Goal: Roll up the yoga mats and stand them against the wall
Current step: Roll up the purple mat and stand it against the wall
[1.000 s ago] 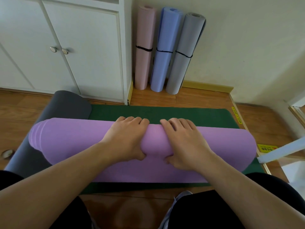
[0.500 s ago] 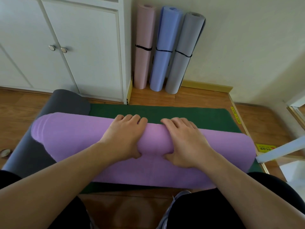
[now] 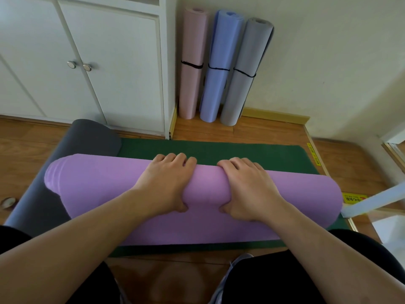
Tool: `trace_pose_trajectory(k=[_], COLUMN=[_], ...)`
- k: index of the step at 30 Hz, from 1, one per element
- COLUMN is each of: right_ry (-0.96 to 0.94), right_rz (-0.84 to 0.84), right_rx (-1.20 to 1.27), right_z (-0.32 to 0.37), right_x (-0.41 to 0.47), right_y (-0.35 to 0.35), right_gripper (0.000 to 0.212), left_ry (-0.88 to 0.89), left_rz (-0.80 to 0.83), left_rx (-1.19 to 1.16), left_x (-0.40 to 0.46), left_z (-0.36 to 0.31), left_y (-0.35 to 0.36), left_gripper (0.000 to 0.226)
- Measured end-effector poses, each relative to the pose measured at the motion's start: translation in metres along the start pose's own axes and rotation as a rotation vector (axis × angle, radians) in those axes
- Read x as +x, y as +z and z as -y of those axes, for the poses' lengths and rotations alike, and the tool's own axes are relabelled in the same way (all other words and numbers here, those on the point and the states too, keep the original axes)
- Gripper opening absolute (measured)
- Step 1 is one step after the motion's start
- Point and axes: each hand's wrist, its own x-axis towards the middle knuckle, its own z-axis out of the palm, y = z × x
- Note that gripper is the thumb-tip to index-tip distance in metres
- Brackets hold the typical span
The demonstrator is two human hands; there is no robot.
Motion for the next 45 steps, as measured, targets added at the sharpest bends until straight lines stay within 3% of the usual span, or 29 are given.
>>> trace_pose_trajectory(k=[5,9,13,16,21,27,32,35,39,45], right_ry=[-0.033,-0.037,-0.023,-0.01,-0.036,-0.039,0.002,-0.012,-0.06,-0.067], right_rz=[0.033,0.074,0.047,0.08,0.097,0.074,0.089,0.094,0.078,0.046], right_rx=[-0.08,-0.033,-0.009,0.012,-0.05,-0.017,0.039,0.041,-0.063,0.003], right_z=[0.003,0.005,0.004,0.004,0.004,0.004,0.002,0.002,0.005,0.003], right_x=[-0.002,0.003,0.002,0.001,-0.002,0.0,-0.001,-0.002,-0.003,0.001], right_y=[0.001,-0.001,-0.003,-0.001,0.004,0.001,-0.003,0.002,0.005,0.002], right_gripper=[0.118,0.102,0.092,0.091,0.123,0.093,0.089,0.097,0.125,0.098], left_ry=[-0.027,-0.024,0.025,0.034,-0.008,-0.014,0.042,0.026,-0.007,-0.002], left_rz=[0.041,0.125,0.087,0.083,0.105,0.142,0.079,0.067,0.101,0.097], left_rx=[-0.114,-0.141,-0.025,-0.007,-0.126,-0.141,0.005,-0.034,-0.096,-0.125], left_x=[0.002,-0.001,-0.004,-0.001,0.003,-0.001,-0.002,0.0,0.003,-0.004], left_z=[0.007,0.008,0.003,-0.003,0.003,0.002,-0.007,-0.007,0.003,0.002], left_y=[-0.009,-0.011,-0.007,0.001,-0.003,-0.006,0.004,0.004,-0.006,-0.003], left_gripper=[0.083,0.083,0.107,0.098,0.085,0.09,0.104,0.09,0.084,0.093])
